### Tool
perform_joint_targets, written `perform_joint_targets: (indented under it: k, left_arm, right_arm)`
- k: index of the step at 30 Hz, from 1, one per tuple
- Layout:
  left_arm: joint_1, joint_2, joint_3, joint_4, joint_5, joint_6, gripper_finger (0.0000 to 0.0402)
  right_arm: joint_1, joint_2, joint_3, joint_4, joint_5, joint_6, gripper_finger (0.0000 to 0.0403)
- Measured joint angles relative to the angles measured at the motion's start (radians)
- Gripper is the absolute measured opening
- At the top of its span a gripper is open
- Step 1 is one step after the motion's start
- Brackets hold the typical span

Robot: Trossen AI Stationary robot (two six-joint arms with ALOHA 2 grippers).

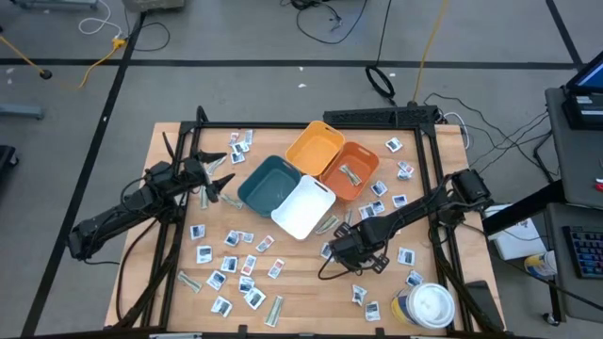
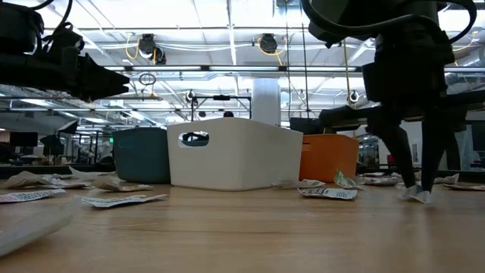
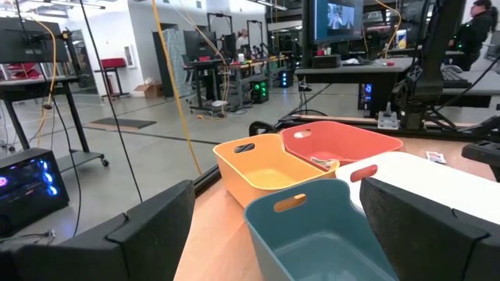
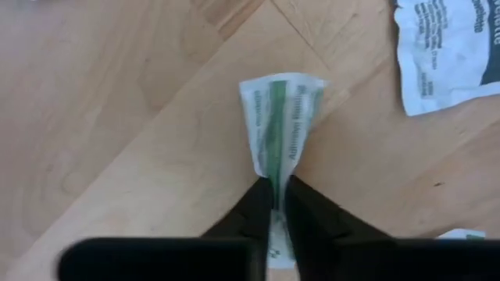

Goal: Pick & Place First Aid Supplies
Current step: Put the green bandage pack into the orange bin

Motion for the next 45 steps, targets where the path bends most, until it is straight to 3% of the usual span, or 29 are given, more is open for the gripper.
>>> perform_joint_targets:
  k: [11,20,29,36,45]
  left_arm:
    - [0.0,0.0,0.0,0.0,0.0,0.0,0.0367]
    - [0.0,0.0,0.0,0.0,0.0,0.0,0.0367]
    - [0.0,0.0,0.0,0.0,0.0,0.0,0.0367]
    - [0.0,0.0,0.0,0.0,0.0,0.0,0.0367]
    - [0.0,0.0,0.0,0.0,0.0,0.0,0.0367]
  right_arm:
    - [-0.021,-0.076,0.046,-0.092,0.0,0.095,0.0004]
    - [-0.083,-0.138,0.176,-0.227,-0.002,0.327,0.0002]
    - [-0.198,-0.141,0.321,-0.37,-0.002,0.66,0.0001]
    - [-0.272,-0.164,0.351,-0.384,-0.002,0.879,0.0001]
    - [-0.373,-0.186,0.35,-0.383,-0.003,0.952,0.0001]
